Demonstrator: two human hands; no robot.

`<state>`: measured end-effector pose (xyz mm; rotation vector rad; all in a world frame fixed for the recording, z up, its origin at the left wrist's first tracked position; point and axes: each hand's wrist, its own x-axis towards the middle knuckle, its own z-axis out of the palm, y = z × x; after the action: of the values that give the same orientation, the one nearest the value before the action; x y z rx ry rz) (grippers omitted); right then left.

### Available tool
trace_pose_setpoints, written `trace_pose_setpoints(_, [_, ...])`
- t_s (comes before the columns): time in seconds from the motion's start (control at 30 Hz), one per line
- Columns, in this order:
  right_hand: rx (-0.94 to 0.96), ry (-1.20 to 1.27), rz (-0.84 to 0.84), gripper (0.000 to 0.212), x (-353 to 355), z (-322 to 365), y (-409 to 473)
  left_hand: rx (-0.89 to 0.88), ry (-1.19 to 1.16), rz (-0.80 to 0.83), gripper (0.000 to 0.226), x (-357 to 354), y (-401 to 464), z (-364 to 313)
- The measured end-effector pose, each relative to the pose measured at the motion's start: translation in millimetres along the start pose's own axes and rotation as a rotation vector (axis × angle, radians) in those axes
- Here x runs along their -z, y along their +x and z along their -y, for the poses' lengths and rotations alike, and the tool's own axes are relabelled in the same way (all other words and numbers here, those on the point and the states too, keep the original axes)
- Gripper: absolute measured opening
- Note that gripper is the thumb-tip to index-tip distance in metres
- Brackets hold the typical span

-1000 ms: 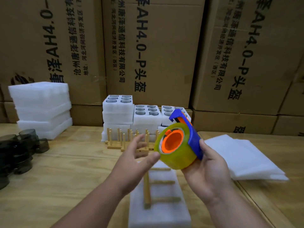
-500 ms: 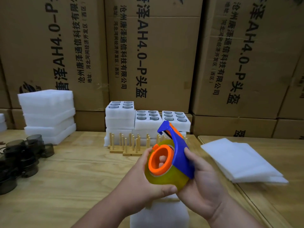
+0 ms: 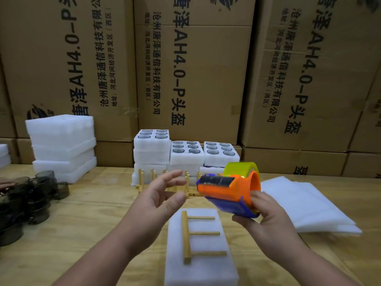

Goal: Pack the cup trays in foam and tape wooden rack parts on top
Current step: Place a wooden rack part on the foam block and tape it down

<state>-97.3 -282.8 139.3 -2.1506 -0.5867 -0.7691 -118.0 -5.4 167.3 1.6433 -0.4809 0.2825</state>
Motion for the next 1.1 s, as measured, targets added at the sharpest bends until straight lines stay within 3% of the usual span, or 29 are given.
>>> trace_pose_setpoints(0.17, [0.084, -0.073, 0.020, 0.039, -3.7, -12.6, -5.3, -0.087, 0.181, 0.041, 0.036, -7.8, 1.1, -8.0])
trace_pose_setpoints(0.3, [0.165, -0.083, 0.036, 0.041, -6.8, -12.4, -4.6, -0.175, 0.411, 0.133, 0.034, -6.8, 0.6, -12.8])
trace_pose_setpoints(0.4, [0.155, -0.095, 0.051, 0.034, -8.2, -15.4, -5.3, -0.223, 0.464, 0.155, 0.029, -4.0, -1.2, -13.0])
trace_pose_setpoints(0.53, [0.152, -0.128, 0.076, 0.043, -10.0, -17.5, -6.9, -0.256, 0.542, 0.146, 0.027, 0.1, -2.7, -14.2])
trace_pose_setpoints(0.83, [0.203, -0.175, 0.120, 0.041, -10.6, -28.4, -5.3, -0.257, 0.671, 0.267, 0.032, 1.4, -0.1, -24.4])
trace_pose_setpoints(1.1, [0.253, -0.164, 0.190, 0.039, -6.9, -29.3, -5.6, -0.131, 0.675, 0.355, 0.036, 5.6, 4.0, -27.1])
